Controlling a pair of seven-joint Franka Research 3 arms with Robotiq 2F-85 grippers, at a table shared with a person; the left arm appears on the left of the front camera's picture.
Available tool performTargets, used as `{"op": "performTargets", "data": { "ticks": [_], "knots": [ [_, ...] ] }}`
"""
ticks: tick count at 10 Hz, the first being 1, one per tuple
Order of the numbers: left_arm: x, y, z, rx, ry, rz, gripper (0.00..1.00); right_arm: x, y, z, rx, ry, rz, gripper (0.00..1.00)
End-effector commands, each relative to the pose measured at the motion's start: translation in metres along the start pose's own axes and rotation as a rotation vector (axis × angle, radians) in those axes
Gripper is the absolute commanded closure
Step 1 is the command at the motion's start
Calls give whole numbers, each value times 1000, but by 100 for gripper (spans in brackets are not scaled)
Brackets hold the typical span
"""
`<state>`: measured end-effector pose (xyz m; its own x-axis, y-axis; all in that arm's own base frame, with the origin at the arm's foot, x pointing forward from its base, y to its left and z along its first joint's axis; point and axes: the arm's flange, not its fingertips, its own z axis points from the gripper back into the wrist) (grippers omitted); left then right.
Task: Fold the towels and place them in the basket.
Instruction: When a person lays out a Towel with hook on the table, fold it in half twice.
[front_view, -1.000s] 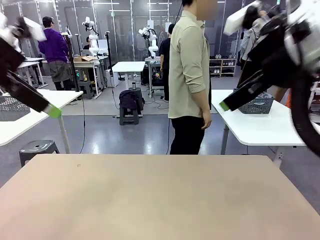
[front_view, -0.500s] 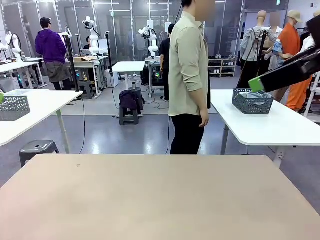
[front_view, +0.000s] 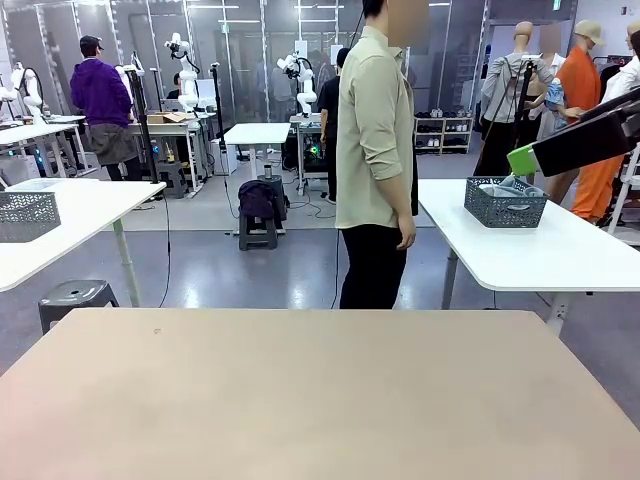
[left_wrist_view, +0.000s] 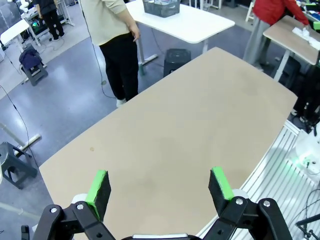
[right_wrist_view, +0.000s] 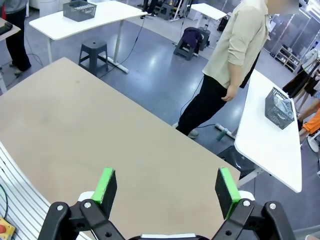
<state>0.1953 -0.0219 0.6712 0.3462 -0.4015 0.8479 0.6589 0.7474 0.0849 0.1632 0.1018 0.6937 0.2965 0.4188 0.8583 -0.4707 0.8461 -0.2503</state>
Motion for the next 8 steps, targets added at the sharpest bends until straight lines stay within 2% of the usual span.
{"op": "performTargets", "data": {
  "ticks": [1, 3, 4, 5, 8],
  "knots": [
    [1, -2, -1, -7, 5, -7, 0, 0, 1, -2, 3, 5, 4, 0],
    [0, 0, 0, 1, 0, -1, 0, 0, 1, -1, 0, 2, 2, 0],
    [3, 9, -5, -43, 64, 71, 0, 5, -8, 6, 18, 35, -69, 0],
    [19, 22, 6, -67, 84, 129, 0, 13, -23, 21, 47, 62, -122, 0],
    [65, 42, 45, -68, 141, 149, 0, 42, -55, 63, 67, 102, -164, 0]
  ]
}}
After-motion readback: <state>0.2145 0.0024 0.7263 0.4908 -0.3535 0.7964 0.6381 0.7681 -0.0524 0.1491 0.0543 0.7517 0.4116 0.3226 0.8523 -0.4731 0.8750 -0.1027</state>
